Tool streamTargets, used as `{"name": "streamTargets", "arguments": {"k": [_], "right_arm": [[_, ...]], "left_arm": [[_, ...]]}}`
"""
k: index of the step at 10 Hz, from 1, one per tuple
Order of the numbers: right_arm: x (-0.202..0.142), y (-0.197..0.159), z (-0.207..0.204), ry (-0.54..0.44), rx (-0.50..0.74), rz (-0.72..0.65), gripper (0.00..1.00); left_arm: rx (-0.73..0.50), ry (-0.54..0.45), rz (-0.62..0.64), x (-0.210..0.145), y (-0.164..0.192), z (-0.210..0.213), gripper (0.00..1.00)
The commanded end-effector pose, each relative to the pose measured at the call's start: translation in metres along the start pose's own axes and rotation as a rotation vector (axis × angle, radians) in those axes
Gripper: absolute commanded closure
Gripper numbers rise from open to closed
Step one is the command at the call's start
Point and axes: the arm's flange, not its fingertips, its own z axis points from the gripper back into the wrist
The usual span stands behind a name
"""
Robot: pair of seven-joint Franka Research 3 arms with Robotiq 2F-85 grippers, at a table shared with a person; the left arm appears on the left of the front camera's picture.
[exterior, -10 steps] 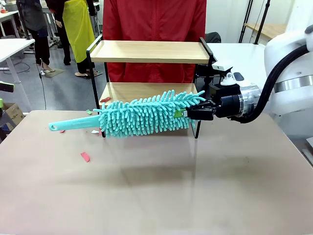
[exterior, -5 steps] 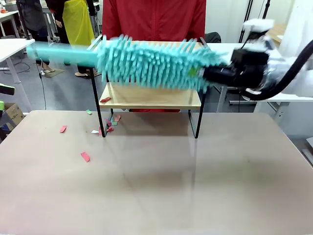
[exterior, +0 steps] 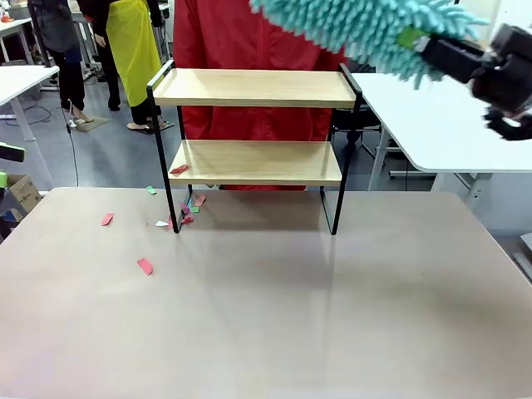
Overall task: Clean the shelf.
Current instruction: Hand the Duster back to the human.
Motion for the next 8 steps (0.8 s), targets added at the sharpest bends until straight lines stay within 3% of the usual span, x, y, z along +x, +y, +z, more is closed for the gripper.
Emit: {"name": "streamTargets", "arguments": {"k": [1,4,8], "right_arm": [[0.003,-0.003,0.032,-0.028,-0.314,0.096,0.84],[0.011,-0.037,0.112,-0.025,-0.770,0.173,0.84],[0.006,-0.052,0.157,0.013,-0.938,0.192,0.84]], "left_arm": [[-0.003,-0.014,0.000,0.003,0.000,0.001,0.00],[-0.003,-0.014,0.000,0.003,0.000,0.001,0.00],[-0.003,-0.014,0.000,0.003,0.000,0.001,0.00]]}}
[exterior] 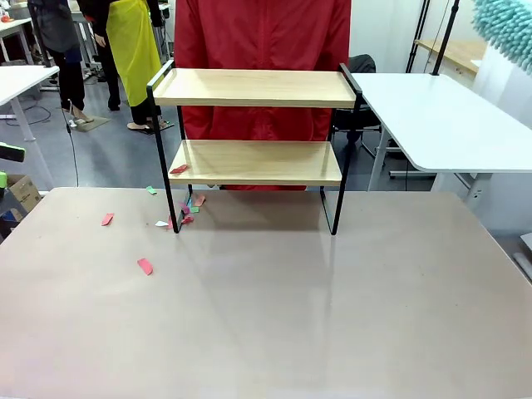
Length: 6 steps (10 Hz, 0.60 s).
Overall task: Clean the shelf.
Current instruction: Hand the Duster back to the human.
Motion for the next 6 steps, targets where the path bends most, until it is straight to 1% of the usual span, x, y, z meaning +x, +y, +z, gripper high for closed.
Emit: {"name": "streamTargets", "arguments": {"k": [1,3,5,6], "right_arm": [[-0.017,0.008,-0.004,0.005,-0.040,0.029,0.84],[-0.036,0.005,-0.002,0.084,-0.063,0.044,0.84],[-0.069,0.005,0.005,0.199,-0.080,0.048,0.84],[-0.082,0.005,0.011,0.244,-0.069,0.034,0.84]], "left_arm": [[-0.002,-0.014,0.000,0.002,0.000,0.001,0.00],[-0.002,-0.014,0.000,0.002,0.000,0.001,0.00],[-0.002,-0.014,0.000,0.002,0.000,0.001,0.00],[-0.002,-0.014,0.000,0.002,0.000,0.001,0.00]]}}
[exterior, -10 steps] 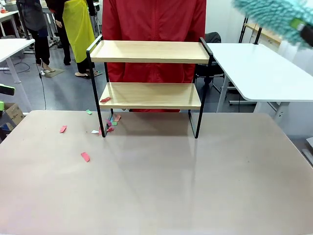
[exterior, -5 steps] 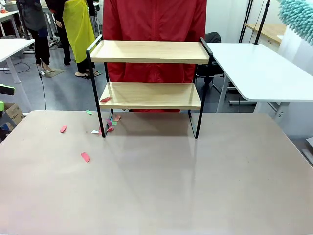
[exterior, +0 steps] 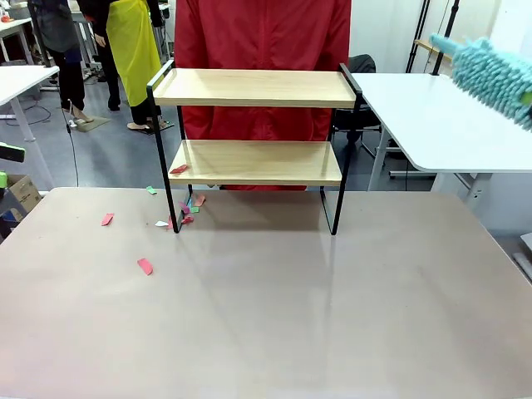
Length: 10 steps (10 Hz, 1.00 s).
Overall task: Clean the shelf.
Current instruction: Hand the Duster back to the human.
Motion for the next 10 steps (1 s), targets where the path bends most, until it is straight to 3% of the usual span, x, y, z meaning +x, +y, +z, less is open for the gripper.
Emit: {"name": "streamTargets", "arguments": {"k": [1,3,6,7,10], "right_arm": [[-0.031,0.008,0.018,0.074,-0.003,0.034,0.84],[-0.052,0.013,0.023,0.140,0.016,0.050,0.84],[-0.067,0.007,0.012,0.155,-0.001,0.101,0.84],[-0.046,-0.002,-0.007,0.149,0.009,0.027,0.84],[-0.046,-0.002,-0.007,0.149,0.009,0.027,0.84]], "left_arm": [[-0.002,-0.014,-0.001,0.003,0.000,0.001,0.00],[-0.002,-0.014,-0.001,0.003,0.000,0.001,0.00],[-0.002,-0.014,-0.001,0.003,0.000,0.001,0.00],[-0.002,-0.014,-0.001,0.003,0.000,0.001,0.00],[-0.002,-0.014,-0.001,0.003,0.000,0.001,0.00]]}}
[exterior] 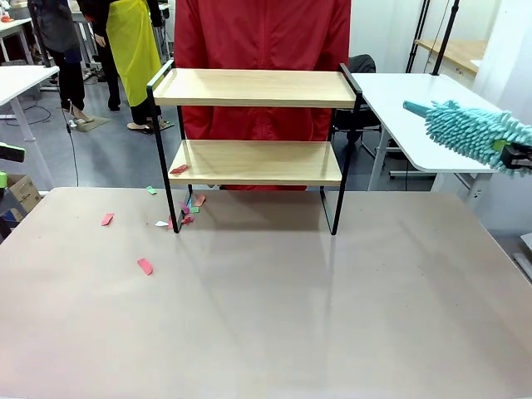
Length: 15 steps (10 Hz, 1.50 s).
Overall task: Clean the shelf.
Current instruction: Hand the Duster back to the human.
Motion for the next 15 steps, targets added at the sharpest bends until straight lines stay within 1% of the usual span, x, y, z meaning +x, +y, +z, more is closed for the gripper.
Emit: {"name": "streamTargets", "arguments": {"k": [1,15], "right_arm": [[0.0037,0.0011,0.0006,-0.005,-0.003,-0.011,0.84],[0.0037,0.0011,0.0006,-0.005,-0.003,-0.011,0.84]], "left_arm": [[-0.002,-0.014,-0.001,0.0027,-0.0002,0.0014,0.00],[-0.002,-0.014,-0.001,0.0027,-0.0002,0.0014,0.00]]}}
